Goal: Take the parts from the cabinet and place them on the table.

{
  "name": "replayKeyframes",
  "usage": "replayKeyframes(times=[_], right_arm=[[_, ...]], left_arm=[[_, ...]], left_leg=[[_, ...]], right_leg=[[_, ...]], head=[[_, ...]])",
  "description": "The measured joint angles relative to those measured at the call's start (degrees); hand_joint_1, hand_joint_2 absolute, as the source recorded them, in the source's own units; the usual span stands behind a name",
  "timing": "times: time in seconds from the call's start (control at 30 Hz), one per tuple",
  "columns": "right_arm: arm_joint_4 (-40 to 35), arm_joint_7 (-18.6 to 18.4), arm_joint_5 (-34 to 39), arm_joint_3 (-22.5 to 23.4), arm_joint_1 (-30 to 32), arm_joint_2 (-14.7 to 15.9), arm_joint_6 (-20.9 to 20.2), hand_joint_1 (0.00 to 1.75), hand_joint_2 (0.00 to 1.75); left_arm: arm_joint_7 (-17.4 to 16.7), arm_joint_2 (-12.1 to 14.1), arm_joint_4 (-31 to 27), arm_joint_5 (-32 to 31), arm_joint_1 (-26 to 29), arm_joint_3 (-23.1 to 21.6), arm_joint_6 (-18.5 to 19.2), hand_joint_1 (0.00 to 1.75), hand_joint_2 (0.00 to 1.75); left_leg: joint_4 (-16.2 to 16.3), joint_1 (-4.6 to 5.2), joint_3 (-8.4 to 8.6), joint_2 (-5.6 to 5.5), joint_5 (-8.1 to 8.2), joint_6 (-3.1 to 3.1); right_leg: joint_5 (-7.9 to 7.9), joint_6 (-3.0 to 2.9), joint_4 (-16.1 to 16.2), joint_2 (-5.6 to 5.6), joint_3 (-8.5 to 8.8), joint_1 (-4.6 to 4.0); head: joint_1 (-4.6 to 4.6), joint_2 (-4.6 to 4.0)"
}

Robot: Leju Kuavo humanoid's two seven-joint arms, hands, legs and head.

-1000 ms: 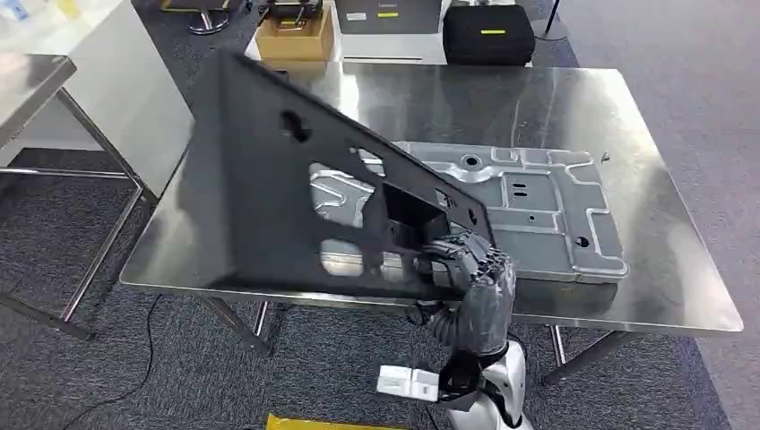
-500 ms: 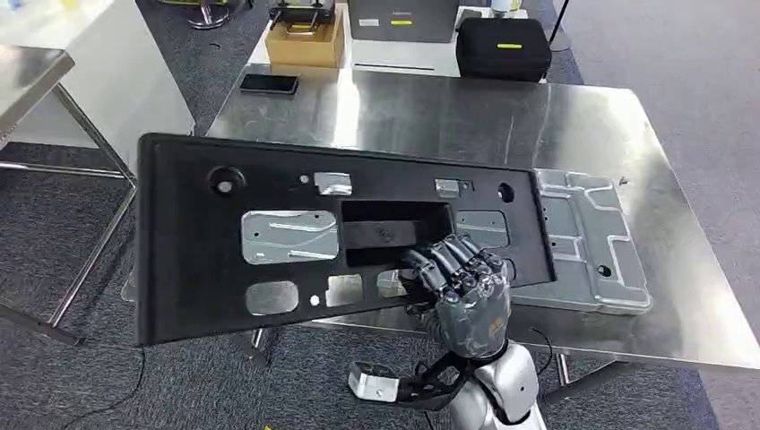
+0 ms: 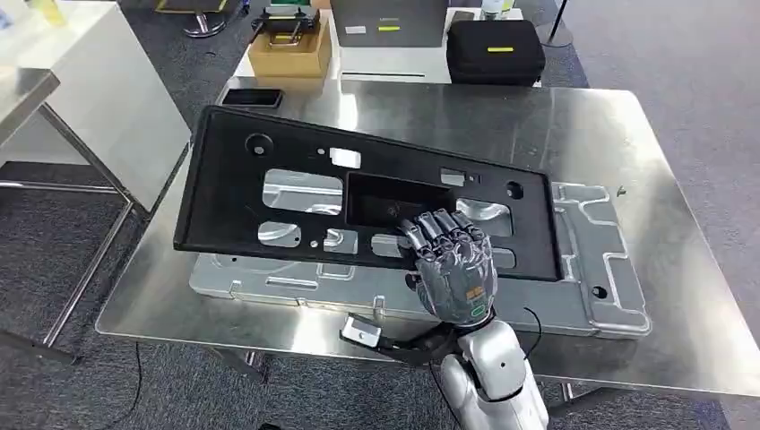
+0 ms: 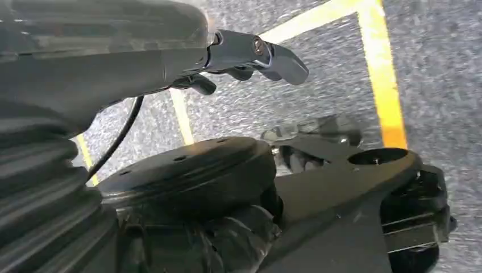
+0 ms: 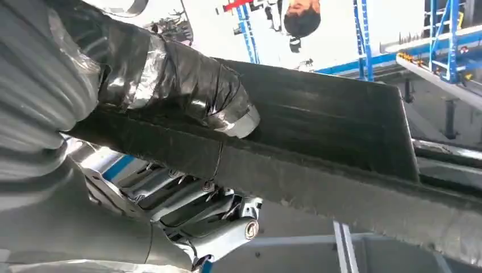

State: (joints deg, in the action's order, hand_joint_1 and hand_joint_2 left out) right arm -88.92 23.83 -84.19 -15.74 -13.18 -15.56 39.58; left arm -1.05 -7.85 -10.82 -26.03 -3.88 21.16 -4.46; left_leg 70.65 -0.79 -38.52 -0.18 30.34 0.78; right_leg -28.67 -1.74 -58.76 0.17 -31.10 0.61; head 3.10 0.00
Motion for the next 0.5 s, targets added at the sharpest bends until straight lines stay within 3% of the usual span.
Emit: replayKeyframes(times=[0.03, 0.07, 0.1, 0.13, 0.2, 0.27, 0.3, 0.37, 0.4, 0.43, 0.47, 0.5], right_arm=[[0.42, -0.02, 0.00, -0.07, -0.27, 0.00, 0.00, 1.69, 1.75], [0.77, -0.59, -0.11, -0.22, -0.53, 0.00, 0.00, 1.69, 1.75], [1.21, -1.84, -0.24, -0.42, -0.88, 0.09, 0.00, 1.69, 1.75], [1.62, -4.41, -0.42, -1.05, -1.48, 0.18, 0.04, 1.69, 1.75], [2.63, -11.01, -0.70, -3.17, -2.53, 1.47, 0.07, 1.69, 1.75], [4.24, -19.07, -0.83, -6.35, -4.72, 3.81, 0.07, 1.69, 1.75], [5.39, -23.62, -0.90, -8.16, -6.16, 5.43, 0.07, 1.69, 1.75], [8.80, -31.52, -0.87, -12.97, -9.63, 8.66, 0.09, 1.69, 1.75], [11.10, -35.15, -0.83, -15.53, -10.86, 10.29, 0.09, 1.69, 1.75], [12.74, -36.97, -0.83, -17.08, -11.75, 11.04, 0.09, 1.69, 1.75], [14.79, -38.41, -0.85, -18.91, -12.45, 11.67, 0.09, 1.69, 1.75], [16.35, -38.75, -0.85, -20.69, -13.06, 12.32, 0.09, 1.69, 1.75]], left_arm=[[-0.04, 0.00, 0.00, -0.07, 0.03, 0.00, 0.00, 0.00, 1.75], [-0.09, 0.00, 0.00, -0.09, 0.28, 0.02, 0.00, 0.00, 1.75], [-0.18, -0.04, 0.07, -0.13, 0.38, 0.04, 0.00, 0.00, 1.75], [-0.17, -0.04, 0.07, -0.28, 0.30, 0.04, 0.00, 0.00, 1.75], [-0.15, -0.11, 0.04, -0.59, 0.27, 0.11, 0.07, 0.00, 1.75], [-0.33, -0.20, 0.04, -1.09, 0.03, 0.20, 0.13, 0.00, 1.75], [-0.37, -0.22, 0.04, -1.33, -0.01, 0.24, 0.30, 0.00, 1.75], [-0.22, -0.20, 0.04, -1.31, -0.13, 0.26, 0.66, 0.00, 1.75], [-0.15, -0.20, 0.04, -0.22, -0.14, 0.13, 0.83, 0.00, 1.75], [-0.15, -0.17, 0.04, 0.59, -0.16, -0.32, 0.85, 0.00, 1.75], [-0.15, -0.15, 0.04, 1.38, -0.14, -0.90, 0.85, 0.00, 1.75], [-0.11, -0.13, 0.04, 1.64, -0.17, -1.38, 0.81, 0.00, 1.75]], left_leg=[[-5.72, -0.03, 1.95, 0.01, -4.30, -0.14], [-9.89, -0.02, 3.05, 0.06, -6.47, -0.32], [-9.33, 0.23, 3.25, 0.01, -5.72, -0.40], [-11.51, 0.48, 4.09, -0.02, -4.68, -0.92], [-11.36, 0.54, 3.68, -0.10, -4.41, -1.52], [-12.19, -0.01, 4.55, -0.12, -4.54, -2.30], [-12.35, 0.02, 4.91, -0.07, -4.30, -2.78], [-12.34, 0.15, 5.37, 0.06, -3.85, -3.29], [-12.33, 0.20, 5.65, 0.04, -3.60, -3.41], [-12.33, 0.24, 6.05, -0.05, -3.27, -3.50], [-12.33, 0.31, 6.54, -0.17, -2.93, -3.46], [-12.33, 0.38, 7.13, -0.25, -2.52, -3.46]], right_leg=[[-0.67, 0.25, 0.00, 0.18, 1.03, 0.06], [-1.33, 0.58, 0.06, 0.19, 1.16, 0.07], [-1.52, 0.89, 0.03, 0.31, 1.38, -0.26], [-1.57, 1.31, -0.17, 0.52, 1.01, -0.29], [-1.61, 1.58, 0.41, 0.33, 1.08, -0.24], [-2.31, 2.19, -0.15, 0.10, 1.15, -0.19], [-3.46, 2.30, -2.73, 0.07, 0.02, -0.24], [-6.74, 2.58, -12.25, 0.07, -5.62, -0.24], [-7.52, 2.62, -16.46, 0.07, -8.53, -0.24], [-6.83, 2.58, -18.28, 0.08, -10.43, -0.25], [-4.68, 2.43, -17.21, 0.07, -10.82, -0.25], [-1.47, 2.15, -13.82, 0.08, -10.01, -0.27]], head=[[-0.02, 0.00], [0.02, 0.00], [0.05, 0.00], [-0.06, 0.00], [-0.06, 0.00], [-0.02, 0.00], [0.11, 0.00], [0.09, 0.00], [0.11, 0.00], [0.09, 0.00], [0.11, 0.00], [0.09, 0.00]])
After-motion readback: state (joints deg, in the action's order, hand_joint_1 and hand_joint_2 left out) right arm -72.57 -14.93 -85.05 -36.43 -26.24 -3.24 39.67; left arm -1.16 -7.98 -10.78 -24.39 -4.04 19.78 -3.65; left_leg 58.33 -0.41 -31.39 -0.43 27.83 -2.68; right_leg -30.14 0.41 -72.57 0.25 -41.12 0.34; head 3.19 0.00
